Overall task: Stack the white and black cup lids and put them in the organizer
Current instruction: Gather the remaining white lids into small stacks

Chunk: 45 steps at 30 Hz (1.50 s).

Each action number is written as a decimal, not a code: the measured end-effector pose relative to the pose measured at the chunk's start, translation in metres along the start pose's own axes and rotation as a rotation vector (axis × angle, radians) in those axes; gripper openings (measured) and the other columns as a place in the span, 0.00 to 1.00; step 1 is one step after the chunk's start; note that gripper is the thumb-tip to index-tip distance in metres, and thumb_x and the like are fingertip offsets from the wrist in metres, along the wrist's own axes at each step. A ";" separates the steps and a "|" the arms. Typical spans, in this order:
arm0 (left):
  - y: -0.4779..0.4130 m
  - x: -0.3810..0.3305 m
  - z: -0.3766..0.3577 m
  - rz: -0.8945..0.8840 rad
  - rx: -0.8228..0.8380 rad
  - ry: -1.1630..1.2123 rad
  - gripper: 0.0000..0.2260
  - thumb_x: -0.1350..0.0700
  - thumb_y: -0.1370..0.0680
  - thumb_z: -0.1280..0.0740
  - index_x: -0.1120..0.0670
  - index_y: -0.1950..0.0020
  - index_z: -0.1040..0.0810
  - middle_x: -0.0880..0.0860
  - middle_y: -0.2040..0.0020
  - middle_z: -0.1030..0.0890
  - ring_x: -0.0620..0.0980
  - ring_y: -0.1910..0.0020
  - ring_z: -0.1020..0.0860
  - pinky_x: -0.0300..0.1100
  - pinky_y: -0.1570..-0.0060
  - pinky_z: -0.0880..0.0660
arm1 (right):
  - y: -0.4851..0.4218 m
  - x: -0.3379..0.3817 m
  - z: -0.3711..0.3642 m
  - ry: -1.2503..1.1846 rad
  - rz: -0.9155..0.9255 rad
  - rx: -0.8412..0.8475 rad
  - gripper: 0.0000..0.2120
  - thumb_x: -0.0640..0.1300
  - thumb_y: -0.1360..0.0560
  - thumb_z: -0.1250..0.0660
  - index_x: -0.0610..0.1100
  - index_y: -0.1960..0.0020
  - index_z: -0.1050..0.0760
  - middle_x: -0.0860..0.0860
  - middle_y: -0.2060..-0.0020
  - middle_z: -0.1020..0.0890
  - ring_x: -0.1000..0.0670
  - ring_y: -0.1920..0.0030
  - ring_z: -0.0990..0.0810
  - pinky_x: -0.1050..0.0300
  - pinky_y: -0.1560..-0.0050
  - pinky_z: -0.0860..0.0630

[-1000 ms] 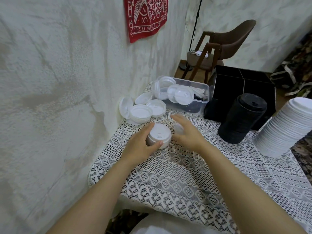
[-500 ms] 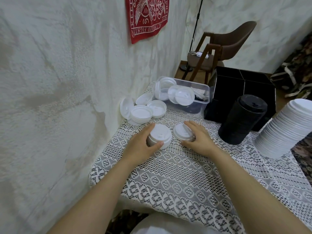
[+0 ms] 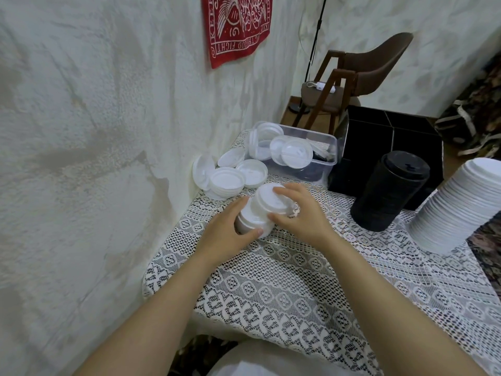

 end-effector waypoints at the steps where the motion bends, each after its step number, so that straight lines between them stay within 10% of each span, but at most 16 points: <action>1: 0.001 -0.002 0.001 -0.001 -0.005 0.007 0.36 0.41 0.29 0.27 0.39 0.25 0.40 0.38 0.32 0.31 0.44 0.33 0.31 0.48 0.35 0.31 | 0.000 0.006 -0.005 -0.004 0.020 0.023 0.28 0.47 0.29 0.24 0.48 0.31 0.27 0.54 0.32 0.32 0.57 0.33 0.35 0.62 0.32 0.41; 5: 0.003 -0.006 0.003 0.009 -0.007 0.014 0.33 0.37 0.31 0.28 0.33 0.31 0.40 0.35 0.42 0.26 0.43 0.41 0.26 0.48 0.43 0.26 | -0.001 0.015 -0.024 0.011 0.041 0.084 0.29 0.48 0.29 0.24 0.47 0.30 0.27 0.54 0.33 0.32 0.60 0.35 0.36 0.65 0.34 0.41; 11: 0.001 0.004 -0.001 0.077 0.026 -0.004 0.47 0.30 0.37 0.30 0.38 0.24 0.49 0.44 0.31 0.28 0.48 0.34 0.28 0.55 0.38 0.28 | 0.002 0.010 -0.038 0.046 0.020 0.132 0.30 0.50 0.28 0.25 0.47 0.29 0.28 0.50 0.29 0.34 0.54 0.30 0.36 0.62 0.31 0.43; 20: 0.000 0.001 0.000 0.041 0.020 0.020 0.43 0.41 0.34 0.26 0.39 0.24 0.44 0.43 0.28 0.31 0.46 0.32 0.31 0.51 0.34 0.32 | 0.008 0.005 -0.047 0.012 0.024 0.154 0.25 0.48 0.28 0.25 0.48 0.32 0.25 0.49 0.30 0.33 0.51 0.30 0.35 0.54 0.27 0.38; 35: 0.000 0.001 -0.001 0.038 0.034 0.247 0.25 0.52 0.22 0.41 0.44 0.25 0.36 0.42 0.25 0.35 0.41 0.27 0.38 0.50 0.26 0.39 | 0.017 0.002 -0.054 -0.002 0.021 0.137 0.26 0.45 0.28 0.25 0.49 0.31 0.27 0.52 0.26 0.39 0.59 0.33 0.39 0.77 0.37 0.43; 45: -0.004 -0.003 0.010 -0.019 -0.049 0.169 0.21 0.60 0.19 0.40 0.50 0.26 0.33 0.48 0.28 0.31 0.47 0.29 0.33 0.48 0.28 0.37 | 0.018 0.000 -0.054 -0.004 0.026 0.078 0.27 0.45 0.30 0.23 0.49 0.32 0.25 0.53 0.27 0.37 0.57 0.32 0.35 0.55 0.30 0.32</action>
Point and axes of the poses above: each hand's wrist, its own y-axis away from the middle knuckle, its own z-axis out of the back of the hand, x = y × z, the point moved 9 cm from there along -y, towards the middle knuckle
